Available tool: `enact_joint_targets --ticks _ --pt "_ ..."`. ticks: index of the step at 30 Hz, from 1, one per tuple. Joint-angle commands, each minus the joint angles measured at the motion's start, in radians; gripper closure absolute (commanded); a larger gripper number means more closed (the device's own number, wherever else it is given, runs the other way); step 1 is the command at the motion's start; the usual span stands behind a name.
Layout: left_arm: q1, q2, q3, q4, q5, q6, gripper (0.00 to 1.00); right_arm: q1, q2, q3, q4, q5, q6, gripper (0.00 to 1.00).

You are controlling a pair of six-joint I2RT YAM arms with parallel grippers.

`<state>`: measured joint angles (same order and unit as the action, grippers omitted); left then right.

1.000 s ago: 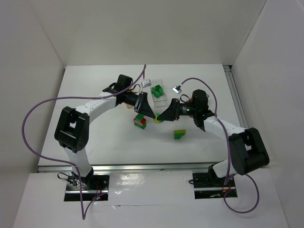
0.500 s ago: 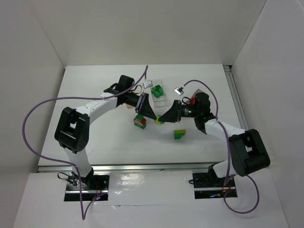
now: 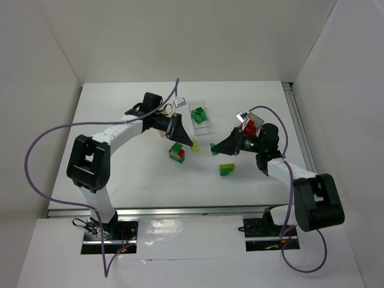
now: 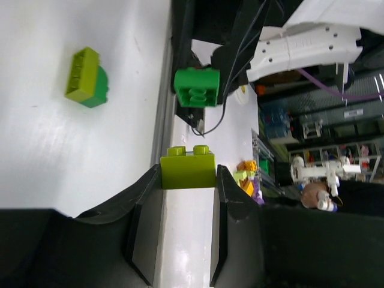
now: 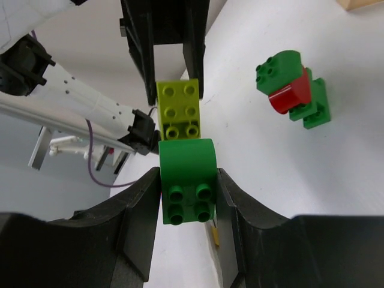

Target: Sort the legos into containers by color

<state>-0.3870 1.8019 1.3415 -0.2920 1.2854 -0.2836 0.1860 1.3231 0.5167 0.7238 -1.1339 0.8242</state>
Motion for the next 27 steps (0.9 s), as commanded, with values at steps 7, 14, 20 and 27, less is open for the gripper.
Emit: enact_joint_targets --ticks 7,14,20,27 --pt "0.040 -0.044 0.027 0.038 -0.055 -0.041 1.00 0.056 -0.010 0.136 -0.296 0.259 -0.165 0.81" --pt "0.073 -0.119 0.113 -0.217 -0.792 -0.193 1.00 0.254 0.221 0.580 -0.745 1.066 -0.330 0.78" --pt "0.082 -0.210 0.094 -0.282 -1.041 -0.265 1.00 0.286 0.474 0.864 -0.854 1.267 -0.370 0.77" --pt "0.115 -0.067 0.257 -0.344 -1.251 -0.276 1.00 0.306 0.709 1.072 -0.936 1.376 -0.410 0.58"
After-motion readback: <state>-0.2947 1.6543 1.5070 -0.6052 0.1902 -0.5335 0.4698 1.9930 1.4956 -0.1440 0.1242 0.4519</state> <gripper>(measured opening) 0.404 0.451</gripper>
